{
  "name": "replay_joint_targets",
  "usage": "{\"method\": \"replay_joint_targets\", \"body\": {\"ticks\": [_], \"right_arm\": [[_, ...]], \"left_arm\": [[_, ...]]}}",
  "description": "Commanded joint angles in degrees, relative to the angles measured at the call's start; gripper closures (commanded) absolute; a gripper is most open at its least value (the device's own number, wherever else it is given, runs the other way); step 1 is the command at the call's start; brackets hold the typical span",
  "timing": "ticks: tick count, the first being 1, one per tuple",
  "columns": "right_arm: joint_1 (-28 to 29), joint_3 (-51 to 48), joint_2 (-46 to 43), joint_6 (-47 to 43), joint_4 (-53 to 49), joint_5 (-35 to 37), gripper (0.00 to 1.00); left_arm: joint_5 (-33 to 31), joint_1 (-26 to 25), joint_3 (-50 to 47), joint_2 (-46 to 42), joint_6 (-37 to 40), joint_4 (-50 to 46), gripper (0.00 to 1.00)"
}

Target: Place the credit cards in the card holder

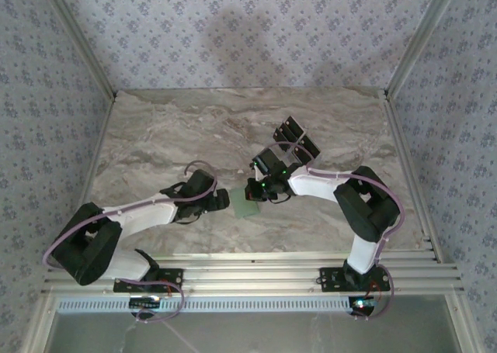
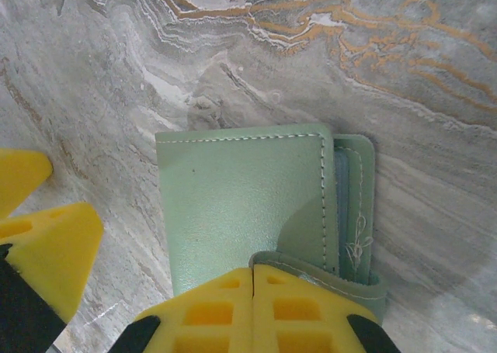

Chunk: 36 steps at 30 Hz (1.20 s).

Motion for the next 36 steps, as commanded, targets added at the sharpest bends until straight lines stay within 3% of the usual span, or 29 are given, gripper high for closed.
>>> {"method": "replay_joint_targets", "body": {"ticks": [1, 12, 22, 36], "right_arm": [[0.6, 0.0, 1.4, -1.3, -2.1, 0.8, 1.00], [1.5, 0.9, 1.7, -4.3, -4.3, 2.4, 1.00], [1.8, 1.3, 2.1, -4.4, -4.6, 2.8, 1.00], [1.9, 2.2, 2.4, -4.6, -5.5, 2.7, 1.00]], "left_arm": [[-1.9, 1.0, 1.9, 2.0, 1.9, -2.1, 0.00], [1.3, 1.0, 5.0, 7.6, 4.2, 1.0, 0.00], [2.4, 0.7, 4.1, 4.5, 4.7, 6.0, 0.00], [5.5, 0.6, 5.9, 9.0, 6.9, 10.1, 0.00]]}}
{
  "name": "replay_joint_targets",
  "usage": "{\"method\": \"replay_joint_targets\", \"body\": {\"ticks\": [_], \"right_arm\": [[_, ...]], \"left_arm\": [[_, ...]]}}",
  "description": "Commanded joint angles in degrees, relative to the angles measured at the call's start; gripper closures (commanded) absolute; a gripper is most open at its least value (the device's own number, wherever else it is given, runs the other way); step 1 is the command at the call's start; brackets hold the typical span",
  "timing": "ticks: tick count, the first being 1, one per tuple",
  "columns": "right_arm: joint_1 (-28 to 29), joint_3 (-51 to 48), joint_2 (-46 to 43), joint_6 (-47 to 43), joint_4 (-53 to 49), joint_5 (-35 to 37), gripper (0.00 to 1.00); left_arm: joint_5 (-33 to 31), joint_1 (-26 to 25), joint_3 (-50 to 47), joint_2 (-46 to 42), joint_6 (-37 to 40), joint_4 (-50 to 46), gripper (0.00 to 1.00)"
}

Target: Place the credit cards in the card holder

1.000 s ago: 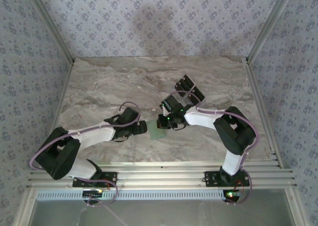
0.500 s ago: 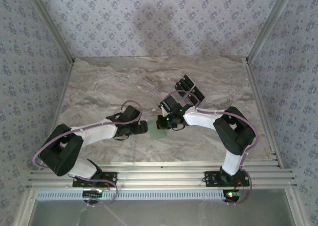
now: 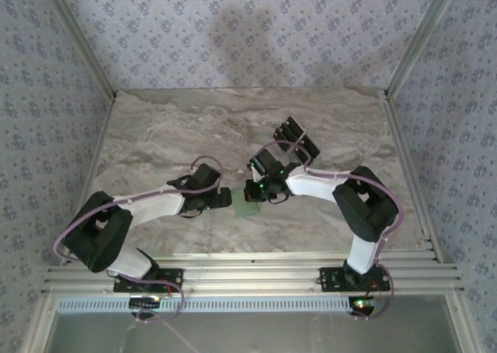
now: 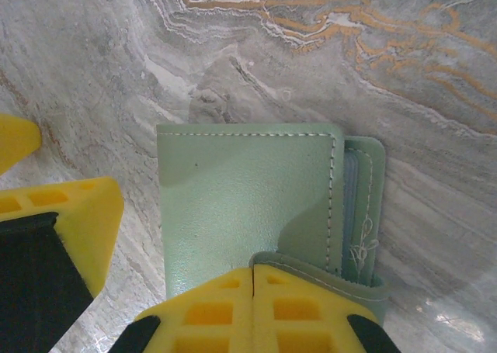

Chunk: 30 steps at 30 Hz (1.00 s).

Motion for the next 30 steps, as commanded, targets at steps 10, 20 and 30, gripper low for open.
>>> {"method": "replay_joint_targets", "body": {"ticks": [10, 20, 30], "right_arm": [[0.7, 0.9, 2.0, -1.0, -3.5, 0.7, 1.00], [0.7, 0.8, 2.1, -0.9, -3.3, 0.7, 1.00], [0.7, 0.8, 2.0, -1.0, -3.3, 0.7, 1.00]], "left_arm": [[-3.5, -1.6, 5.7, -1.5, 2.9, 4.1, 0.00], [-7.5, -2.2, 13.0, 5.9, 5.1, -6.8, 0.00], [-8.5, -3.6, 12.6, 9.9, 6.8, -6.6, 0.00]]}}
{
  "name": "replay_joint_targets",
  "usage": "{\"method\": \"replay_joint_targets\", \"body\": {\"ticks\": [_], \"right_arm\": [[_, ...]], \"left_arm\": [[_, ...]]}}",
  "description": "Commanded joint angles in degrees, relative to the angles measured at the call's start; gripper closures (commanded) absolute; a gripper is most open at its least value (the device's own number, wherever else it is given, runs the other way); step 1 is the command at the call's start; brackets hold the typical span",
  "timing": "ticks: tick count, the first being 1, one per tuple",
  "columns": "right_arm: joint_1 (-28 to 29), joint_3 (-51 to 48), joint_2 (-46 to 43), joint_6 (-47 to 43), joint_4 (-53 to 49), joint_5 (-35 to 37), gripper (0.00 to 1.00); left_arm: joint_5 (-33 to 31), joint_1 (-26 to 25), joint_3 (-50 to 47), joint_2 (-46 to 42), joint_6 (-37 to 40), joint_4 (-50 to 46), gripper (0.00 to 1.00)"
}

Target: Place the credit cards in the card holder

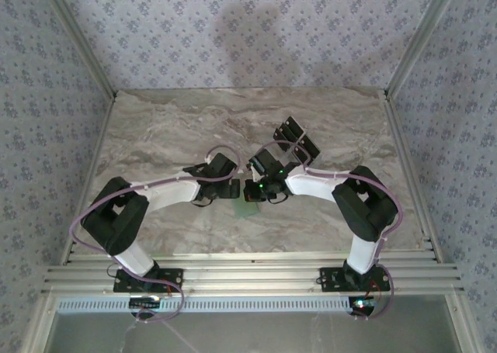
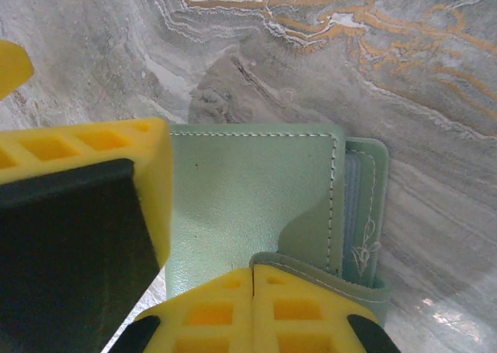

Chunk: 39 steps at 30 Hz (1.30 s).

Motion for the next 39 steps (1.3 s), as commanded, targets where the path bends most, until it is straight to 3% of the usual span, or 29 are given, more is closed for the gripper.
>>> {"method": "replay_joint_targets", "body": {"ticks": [1, 19, 39], "right_arm": [[0.6, 0.5, 1.7, -0.9, -2.9, 0.7, 1.00], [1.0, 1.8, -2.7, -1.3, -4.4, 0.9, 1.00], [1.0, 1.6, 1.8, -1.5, -3.8, 2.1, 1.00]], "left_arm": [[-1.7, -0.7, 0.3, 1.4, 1.3, -1.7, 0.00], [-3.1, -2.4, -0.9, 5.0, 0.0, -1.3, 0.01], [-2.3, -3.0, -1.8, 5.3, -0.4, -0.2, 0.01]]}}
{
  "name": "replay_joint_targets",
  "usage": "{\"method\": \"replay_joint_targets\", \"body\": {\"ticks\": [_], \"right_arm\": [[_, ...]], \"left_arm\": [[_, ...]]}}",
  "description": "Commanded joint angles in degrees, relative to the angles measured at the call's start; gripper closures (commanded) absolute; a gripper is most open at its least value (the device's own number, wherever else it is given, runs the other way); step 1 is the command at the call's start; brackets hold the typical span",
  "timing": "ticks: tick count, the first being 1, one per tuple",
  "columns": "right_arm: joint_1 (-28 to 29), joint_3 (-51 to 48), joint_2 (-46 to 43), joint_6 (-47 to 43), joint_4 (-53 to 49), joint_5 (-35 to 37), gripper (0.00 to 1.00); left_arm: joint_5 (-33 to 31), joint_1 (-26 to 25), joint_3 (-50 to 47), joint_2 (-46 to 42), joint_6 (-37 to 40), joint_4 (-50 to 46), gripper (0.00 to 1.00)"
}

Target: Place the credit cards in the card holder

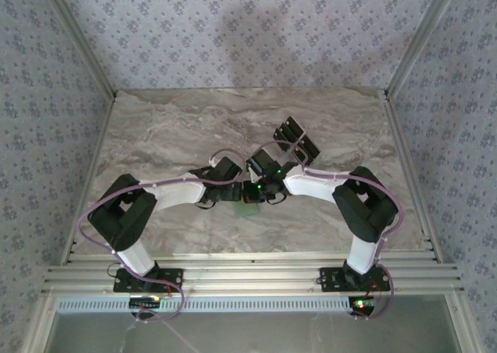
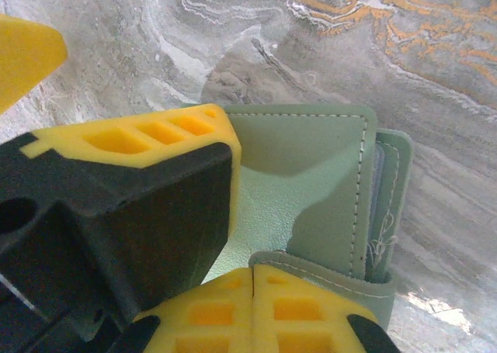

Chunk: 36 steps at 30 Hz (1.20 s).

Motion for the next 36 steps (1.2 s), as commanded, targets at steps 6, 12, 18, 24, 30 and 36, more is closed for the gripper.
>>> {"method": "replay_joint_targets", "body": {"ticks": [6, 12, 18, 24, 30, 36], "right_arm": [[-1.3, -2.0, 1.3, -0.5, -0.2, 1.6, 1.00], [-2.1, -2.2, -0.2, -0.3, 0.0, 1.9, 1.00], [-2.7, -2.8, -1.7, 0.8, 1.7, 1.7, 1.00], [-3.1, -4.0, -4.3, 2.1, 3.9, 1.8, 1.00], [-3.5, -4.2, -4.9, 2.2, 4.6, 1.8, 1.00], [-3.3, -3.3, -2.9, 2.3, 4.8, 0.6, 1.00]], "left_arm": [[0.8, -1.0, -1.9, 2.5, -0.3, -1.6, 0.01], [1.0, -1.2, -1.9, 2.7, -0.3, -1.4, 0.01], [1.1, -1.2, -1.9, 2.8, -0.4, -1.4, 0.01], [1.2, -1.3, -2.0, 2.9, -0.4, -1.4, 0.01], [1.3, -1.4, -2.1, 2.8, -0.4, -1.5, 0.02], [1.3, -1.4, -2.0, 2.9, -0.6, -1.5, 0.02]]}}
